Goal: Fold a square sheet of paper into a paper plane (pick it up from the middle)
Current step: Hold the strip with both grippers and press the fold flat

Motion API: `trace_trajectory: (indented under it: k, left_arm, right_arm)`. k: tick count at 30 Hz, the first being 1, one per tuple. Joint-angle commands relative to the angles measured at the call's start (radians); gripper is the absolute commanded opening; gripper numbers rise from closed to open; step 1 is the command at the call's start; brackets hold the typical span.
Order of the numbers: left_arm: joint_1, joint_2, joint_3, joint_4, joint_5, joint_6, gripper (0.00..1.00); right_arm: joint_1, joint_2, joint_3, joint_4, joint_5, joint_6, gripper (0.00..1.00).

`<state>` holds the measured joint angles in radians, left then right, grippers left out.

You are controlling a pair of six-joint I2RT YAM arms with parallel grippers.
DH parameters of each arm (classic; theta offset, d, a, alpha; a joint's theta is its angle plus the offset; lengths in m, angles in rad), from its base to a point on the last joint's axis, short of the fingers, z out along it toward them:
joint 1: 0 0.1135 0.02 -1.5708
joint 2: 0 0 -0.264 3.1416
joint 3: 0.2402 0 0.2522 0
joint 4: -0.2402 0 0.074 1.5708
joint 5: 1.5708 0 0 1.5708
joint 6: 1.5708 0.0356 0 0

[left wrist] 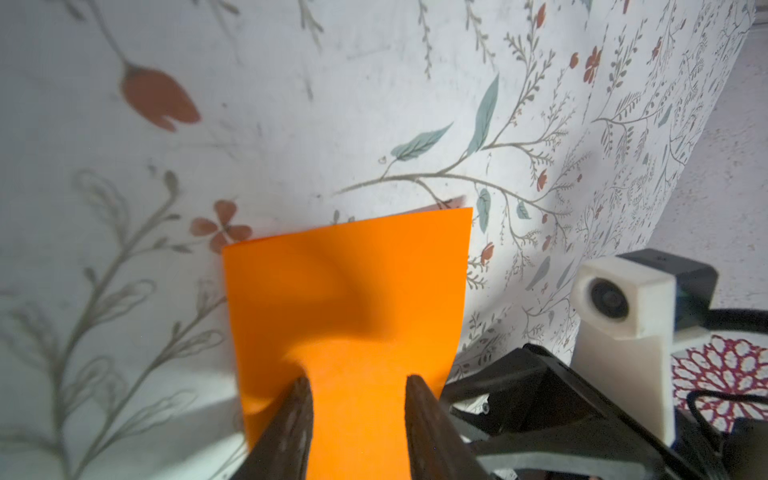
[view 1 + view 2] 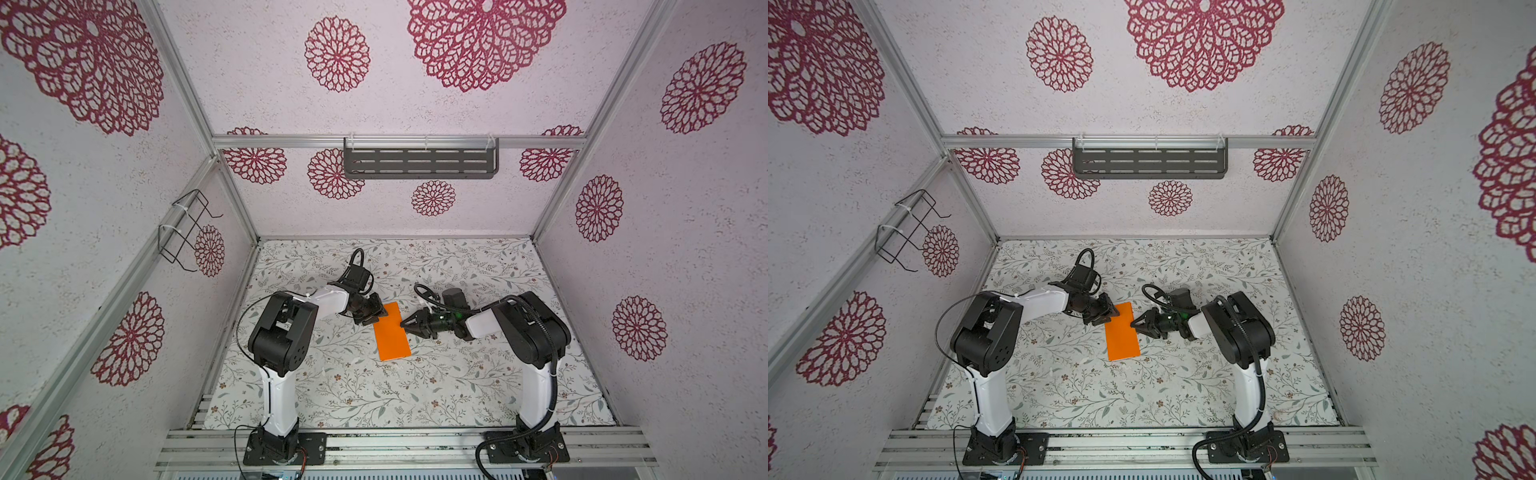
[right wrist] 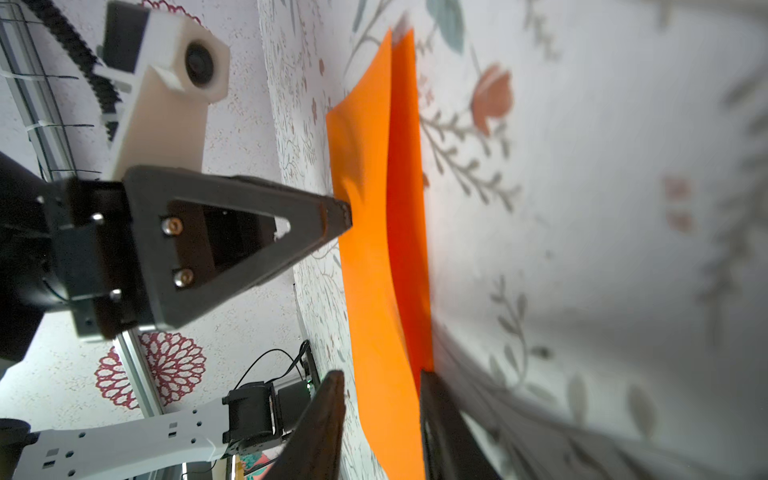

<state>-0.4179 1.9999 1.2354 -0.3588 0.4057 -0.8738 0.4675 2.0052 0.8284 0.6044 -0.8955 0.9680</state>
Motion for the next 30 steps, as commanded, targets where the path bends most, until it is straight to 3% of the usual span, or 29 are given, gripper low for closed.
trace_trajectory:
  k: [1, 18, 25, 30]
  left_arm:
    - [0.004, 0.01, -0.025, -0.001, -0.04, -0.016, 0.4]
    - [0.003, -0.013, -0.049, 0.017, -0.049, -0.013, 0.4]
    - [0.003, -0.084, -0.045, 0.065, -0.008, -0.003, 0.41]
    - [0.008, -0.094, -0.045, 0.063, -0.016, 0.015, 0.41]
  right_arm:
    - [0.023, -0.08, -0.054, 0.081, -0.01, 0.072, 0.31]
    - [0.096, -0.174, -0.2, 0.11, 0.094, 0.179, 0.16]
    - [0.092, -0.235, -0.215, 0.003, 0.158, 0.136, 0.01]
    - [0.086, -0.257, -0.198, -0.07, 0.178, 0.097, 0.0]
